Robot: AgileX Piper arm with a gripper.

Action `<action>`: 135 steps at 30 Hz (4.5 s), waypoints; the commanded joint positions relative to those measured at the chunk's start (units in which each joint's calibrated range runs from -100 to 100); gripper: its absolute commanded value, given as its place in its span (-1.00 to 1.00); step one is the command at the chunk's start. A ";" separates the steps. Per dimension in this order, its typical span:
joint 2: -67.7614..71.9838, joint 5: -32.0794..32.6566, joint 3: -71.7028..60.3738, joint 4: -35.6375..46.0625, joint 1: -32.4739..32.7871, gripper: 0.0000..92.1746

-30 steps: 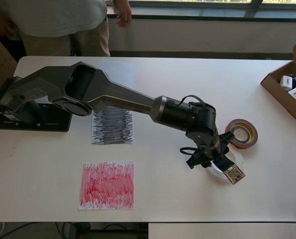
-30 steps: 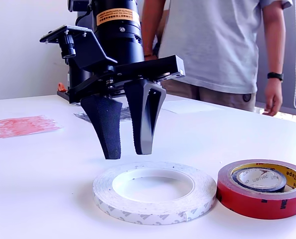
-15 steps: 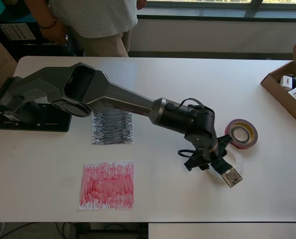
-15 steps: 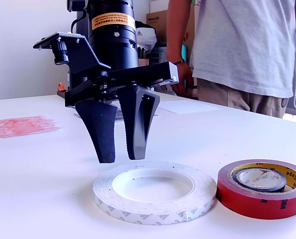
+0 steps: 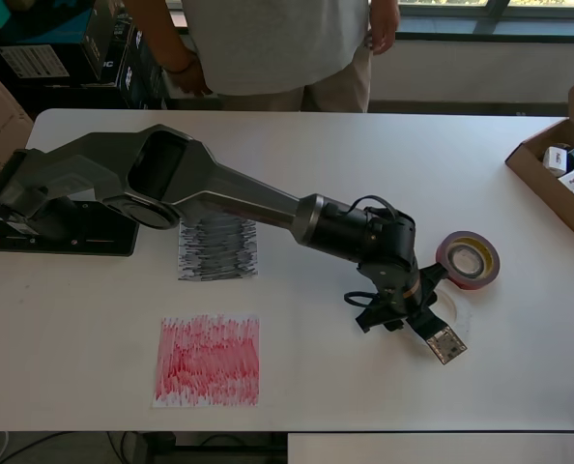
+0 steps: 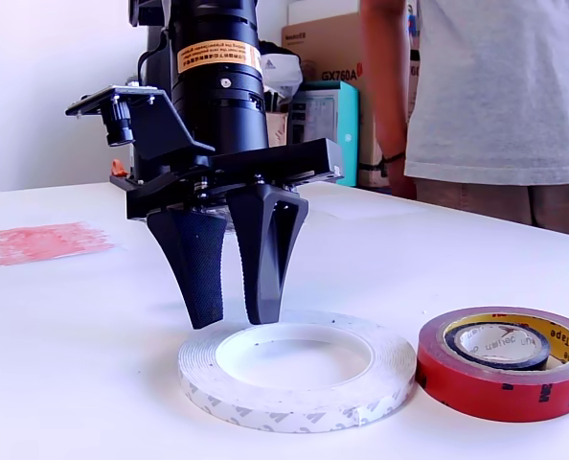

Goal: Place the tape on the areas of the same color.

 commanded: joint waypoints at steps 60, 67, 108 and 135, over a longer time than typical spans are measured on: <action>-0.40 -1.97 2.75 1.52 0.06 -1.00; 0.73 -5.32 3.21 1.60 -0.02 -1.00; -10.50 -5.90 -5.79 17.98 6.84 -1.00; -4.05 -12.44 -5.70 6.18 4.08 0.15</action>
